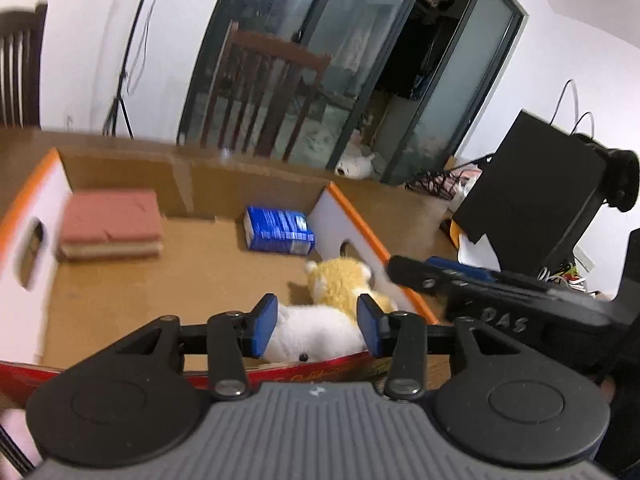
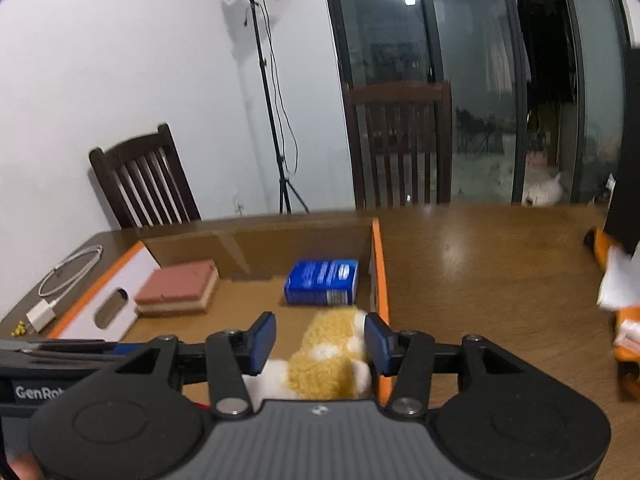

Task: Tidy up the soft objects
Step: 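Open both grippers and withdraw them back toward the pile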

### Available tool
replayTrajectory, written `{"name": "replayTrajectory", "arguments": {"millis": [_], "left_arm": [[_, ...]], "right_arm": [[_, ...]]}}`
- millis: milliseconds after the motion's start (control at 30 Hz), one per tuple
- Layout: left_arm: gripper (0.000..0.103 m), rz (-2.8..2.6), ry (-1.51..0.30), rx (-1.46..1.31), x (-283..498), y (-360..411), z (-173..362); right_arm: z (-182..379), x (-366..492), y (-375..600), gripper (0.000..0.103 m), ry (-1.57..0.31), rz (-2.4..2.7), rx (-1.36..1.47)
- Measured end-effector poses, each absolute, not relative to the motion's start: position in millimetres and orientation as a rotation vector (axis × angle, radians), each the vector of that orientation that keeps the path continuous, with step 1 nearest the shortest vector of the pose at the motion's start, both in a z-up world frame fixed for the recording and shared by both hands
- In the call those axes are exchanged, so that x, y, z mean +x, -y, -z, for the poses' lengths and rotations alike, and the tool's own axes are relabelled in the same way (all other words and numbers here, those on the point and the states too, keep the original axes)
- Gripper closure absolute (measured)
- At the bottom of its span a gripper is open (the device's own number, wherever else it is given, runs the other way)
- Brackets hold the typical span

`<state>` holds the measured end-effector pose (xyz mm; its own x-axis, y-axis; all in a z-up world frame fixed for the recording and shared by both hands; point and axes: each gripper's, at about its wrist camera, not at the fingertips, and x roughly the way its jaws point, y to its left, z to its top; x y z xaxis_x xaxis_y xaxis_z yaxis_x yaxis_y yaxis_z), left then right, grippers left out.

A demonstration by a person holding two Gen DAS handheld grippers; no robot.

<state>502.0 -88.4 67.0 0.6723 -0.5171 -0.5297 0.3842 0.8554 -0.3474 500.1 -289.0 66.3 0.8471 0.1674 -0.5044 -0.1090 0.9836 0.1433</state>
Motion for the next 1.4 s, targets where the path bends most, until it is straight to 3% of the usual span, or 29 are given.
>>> {"name": "replayTrajectory", "arguments": {"millis": [167,267,333,500,600,833,1200,1400], "left_arm": [[0.049,0.464,-0.577,-0.145,457,64,-119],[0.034,0.432,-0.510,-0.101,421,46,-146],[0.018,0.378,-0.463,-0.076,397,34,-159],[0.010,0.262,-0.407,-0.045,353,9,-177],[0.004,0.219,-0.369,-0.021,326,2,-185],[0.000,0.141,-0.256,0.025,255,-17,-180],[0.000,0.155,-0.156,0.093,121,-27,-111],[0.000,0.217,-0.220,0.079,86,-28,-79]], "right_arm": [[-122,464,291,0.046,-0.468,-0.156,0.088],[-155,430,294,0.040,-0.407,-0.151,0.059],[-172,410,296,0.035,-0.375,-0.144,0.052],[-199,362,296,0.018,-0.305,-0.133,0.035],[-210,335,292,0.015,-0.251,-0.109,-0.004],[-208,275,293,0.013,-0.214,-0.117,0.006],[-126,155,277,0.009,-0.229,-0.187,0.046],[-78,100,254,0.008,-0.258,-0.205,0.051]]}}
